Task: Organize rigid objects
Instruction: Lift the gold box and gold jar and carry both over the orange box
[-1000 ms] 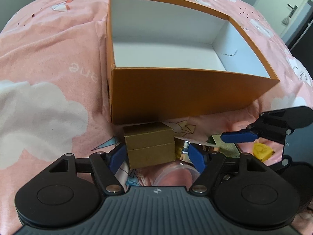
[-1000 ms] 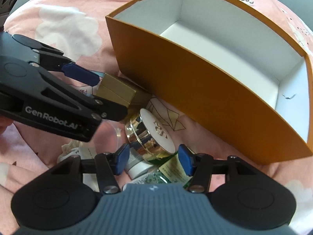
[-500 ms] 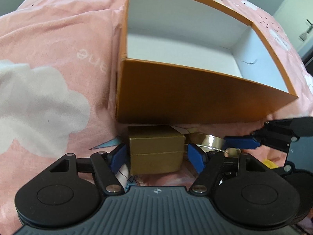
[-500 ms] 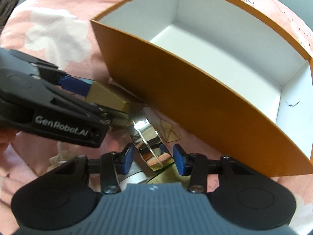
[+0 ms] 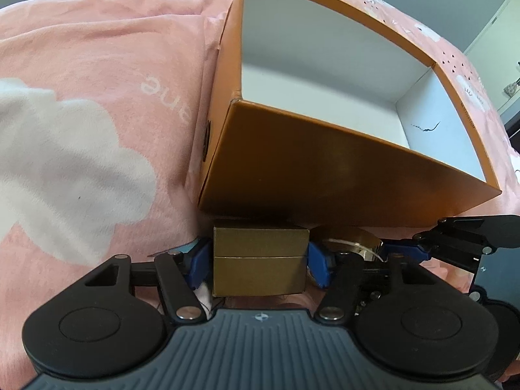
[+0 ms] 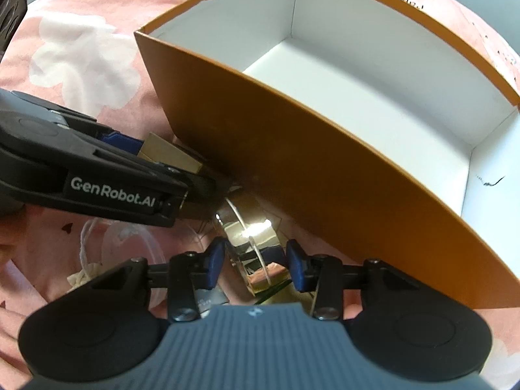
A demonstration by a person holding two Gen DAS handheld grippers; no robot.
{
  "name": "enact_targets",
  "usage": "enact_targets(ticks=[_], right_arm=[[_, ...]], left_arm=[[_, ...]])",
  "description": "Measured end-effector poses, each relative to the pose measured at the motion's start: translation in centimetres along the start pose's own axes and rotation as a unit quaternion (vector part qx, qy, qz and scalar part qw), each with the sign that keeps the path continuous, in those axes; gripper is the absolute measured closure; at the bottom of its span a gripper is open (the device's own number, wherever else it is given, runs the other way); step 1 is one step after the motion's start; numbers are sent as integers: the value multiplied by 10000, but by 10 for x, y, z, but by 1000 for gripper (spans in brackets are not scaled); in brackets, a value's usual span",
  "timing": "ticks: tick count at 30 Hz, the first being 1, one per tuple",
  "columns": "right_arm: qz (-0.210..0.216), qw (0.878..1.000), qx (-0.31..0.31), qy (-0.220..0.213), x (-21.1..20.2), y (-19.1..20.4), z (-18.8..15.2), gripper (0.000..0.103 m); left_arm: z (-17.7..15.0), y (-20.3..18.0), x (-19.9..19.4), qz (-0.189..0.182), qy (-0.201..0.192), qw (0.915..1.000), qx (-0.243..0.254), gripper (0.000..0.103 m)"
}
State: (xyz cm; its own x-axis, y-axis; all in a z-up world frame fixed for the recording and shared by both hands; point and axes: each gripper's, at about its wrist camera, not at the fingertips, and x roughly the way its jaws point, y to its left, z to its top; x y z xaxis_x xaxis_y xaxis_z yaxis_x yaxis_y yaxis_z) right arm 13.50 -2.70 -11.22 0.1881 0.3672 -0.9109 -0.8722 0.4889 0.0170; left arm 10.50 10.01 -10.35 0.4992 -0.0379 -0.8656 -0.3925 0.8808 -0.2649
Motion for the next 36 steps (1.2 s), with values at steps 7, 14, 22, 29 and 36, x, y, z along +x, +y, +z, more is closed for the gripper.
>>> enact_targets(ticks=[7, 14, 22, 29, 36], right_arm=[[-15, 9999, 51, -165, -20, -2, 1, 75], [-72, 9992, -153, -375, -45, 7, 1, 75], [-149, 9966, -127, -798, -96, 1, -4, 75], [-279, 9898, -46, -1394, -144, -5, 1, 75], [-576, 9806, 103, -1871, -165, -22, 20, 75]], left_arm=[[-7, 2, -24, -67, -212, 9997, -31, 33], [-15, 2, -58, -284, -426, 9987, 22, 33], [-13, -7, -116, -530, -1115, 9920, 264, 33], [3, -20, -140, -590, -1662, 9833, 450, 33], [18, -30, -139, -602, -1941, 9778, 517, 33]])
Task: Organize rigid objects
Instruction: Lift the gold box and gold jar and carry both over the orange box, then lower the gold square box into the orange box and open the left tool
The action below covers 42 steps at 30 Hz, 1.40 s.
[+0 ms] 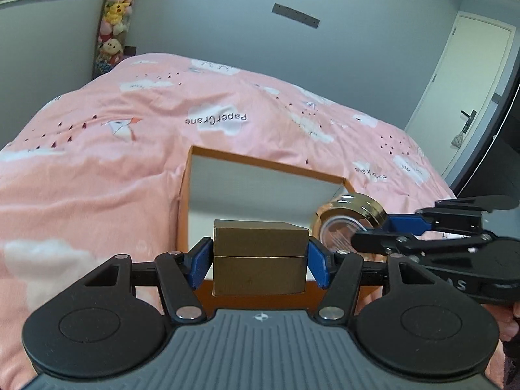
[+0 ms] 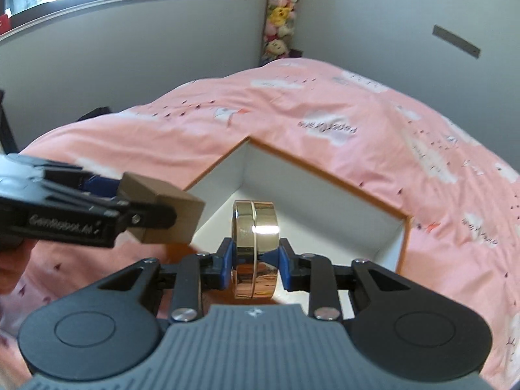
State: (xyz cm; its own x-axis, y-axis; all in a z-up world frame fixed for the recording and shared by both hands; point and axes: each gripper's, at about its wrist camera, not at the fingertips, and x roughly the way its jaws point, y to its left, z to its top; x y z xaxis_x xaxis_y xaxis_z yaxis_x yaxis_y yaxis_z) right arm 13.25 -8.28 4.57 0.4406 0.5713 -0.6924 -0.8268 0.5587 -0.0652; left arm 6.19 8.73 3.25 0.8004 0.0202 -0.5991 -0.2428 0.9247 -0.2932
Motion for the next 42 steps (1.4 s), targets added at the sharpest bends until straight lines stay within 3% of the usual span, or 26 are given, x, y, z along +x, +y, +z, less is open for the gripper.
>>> enact_targets(ticks=[6, 10, 15, 21, 25, 27, 30, 34, 42], right_arm=[[-167, 9992, 336, 146, 33, -31, 7, 75], [-198, 9964, 663, 487, 66, -51, 2, 75], [-160, 9925, 913, 800, 93, -65, -8, 75], [-115, 9898, 1007, 998, 109, -71, -19, 75], [-163, 9879, 1094, 1083, 114, -78, -24, 75], [-221, 9871, 1138, 1106, 115, -83, -25, 75], [-289, 9862, 1148, 1156, 115, -88, -27, 75], [-268, 9871, 1077, 1156, 114, -88, -29, 75], [-169, 9865, 1089, 1211, 117, -85, -31, 75]], left_arm=[[7, -8, 38, 28, 94, 9997, 218, 33], [9, -3, 76, 29, 378, 9991, 176, 33], [4, 4, 120, 285, 801, 9961, 229, 33], [3, -15, 141, 1006, 926, 9878, 751, 33], [4, -35, 145, 1024, 823, 9839, 1212, 33], [2, -44, 151, 982, 996, 9801, 1410, 33], [-1, -44, 168, 859, 1459, 9769, 1307, 33], [-4, -38, 181, 1085, 1661, 9728, 1193, 33], [0, -26, 190, 1086, 2086, 9684, 834, 32]])
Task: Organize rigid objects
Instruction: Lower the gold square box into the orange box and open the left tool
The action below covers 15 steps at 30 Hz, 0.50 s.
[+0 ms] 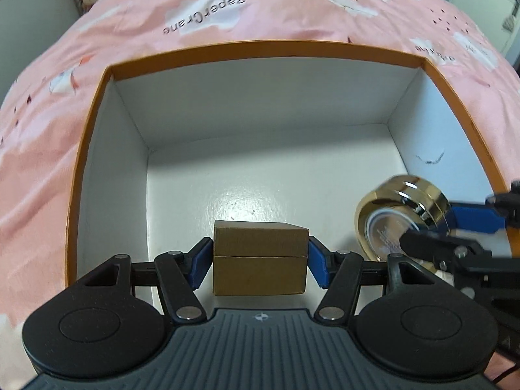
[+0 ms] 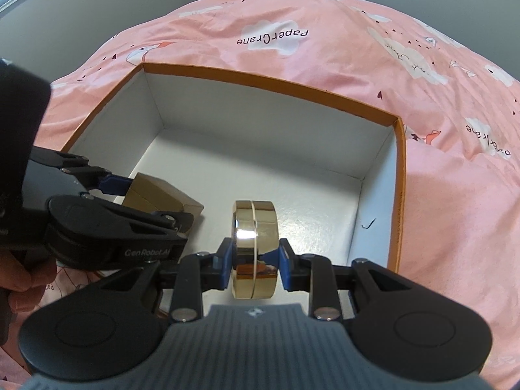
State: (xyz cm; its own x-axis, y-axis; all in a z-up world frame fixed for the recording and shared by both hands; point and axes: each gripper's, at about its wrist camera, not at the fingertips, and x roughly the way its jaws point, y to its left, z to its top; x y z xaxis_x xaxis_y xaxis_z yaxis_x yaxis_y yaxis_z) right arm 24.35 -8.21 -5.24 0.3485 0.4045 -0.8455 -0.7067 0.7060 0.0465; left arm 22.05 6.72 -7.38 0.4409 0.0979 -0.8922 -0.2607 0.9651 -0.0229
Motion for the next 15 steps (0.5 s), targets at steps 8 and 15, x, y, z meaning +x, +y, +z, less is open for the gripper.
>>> enact_targets(ticks=[8, 15], right_arm=[[29, 10000, -16, 46, -1, 1, 0, 75], [21, 10000, 3, 79, 0, 0, 1, 75]], left_arm=[[2, 11, 4, -45, 300, 9994, -191, 26], [2, 19, -10, -368, 95, 9989, -272, 21]])
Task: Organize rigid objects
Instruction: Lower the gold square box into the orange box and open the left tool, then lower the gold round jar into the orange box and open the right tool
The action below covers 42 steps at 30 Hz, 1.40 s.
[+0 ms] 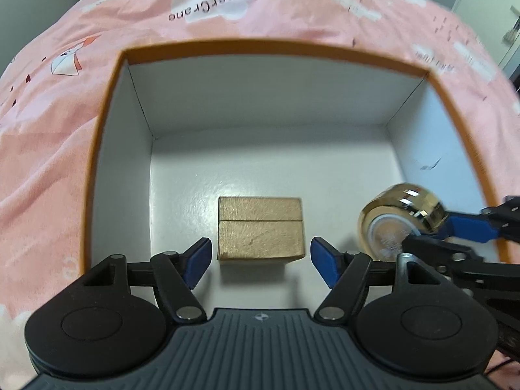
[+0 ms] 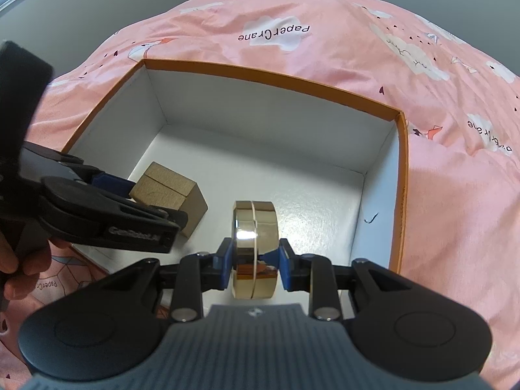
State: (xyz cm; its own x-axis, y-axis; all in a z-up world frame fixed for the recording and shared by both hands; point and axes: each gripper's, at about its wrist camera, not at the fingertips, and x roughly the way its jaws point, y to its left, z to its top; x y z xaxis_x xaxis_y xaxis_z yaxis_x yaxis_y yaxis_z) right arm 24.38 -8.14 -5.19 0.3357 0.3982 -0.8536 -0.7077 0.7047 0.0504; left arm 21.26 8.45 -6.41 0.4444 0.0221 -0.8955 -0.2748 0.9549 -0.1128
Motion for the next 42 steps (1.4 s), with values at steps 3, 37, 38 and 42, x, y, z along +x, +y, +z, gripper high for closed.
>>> enact_targets(ticks=[3, 37, 38, 42], right_arm=[[-36, 10000, 27, -30, -2, -1, 1, 75], [786, 9969, -3, 63, 49, 60, 34, 75], [850, 9963, -46, 67, 48, 65, 33, 75], [1013, 9947, -40, 196, 49, 75, 30, 75]], left_arm=[[-1, 7, -22, -299, -292, 9991, -75, 22], [-27, 95, -69, -565, -1035, 9865, -1135, 79], [-27, 95, -69, -567, -1035, 9864, -1145, 79], [-27, 95, -69, -578, -1030, 9859, -1182, 79]])
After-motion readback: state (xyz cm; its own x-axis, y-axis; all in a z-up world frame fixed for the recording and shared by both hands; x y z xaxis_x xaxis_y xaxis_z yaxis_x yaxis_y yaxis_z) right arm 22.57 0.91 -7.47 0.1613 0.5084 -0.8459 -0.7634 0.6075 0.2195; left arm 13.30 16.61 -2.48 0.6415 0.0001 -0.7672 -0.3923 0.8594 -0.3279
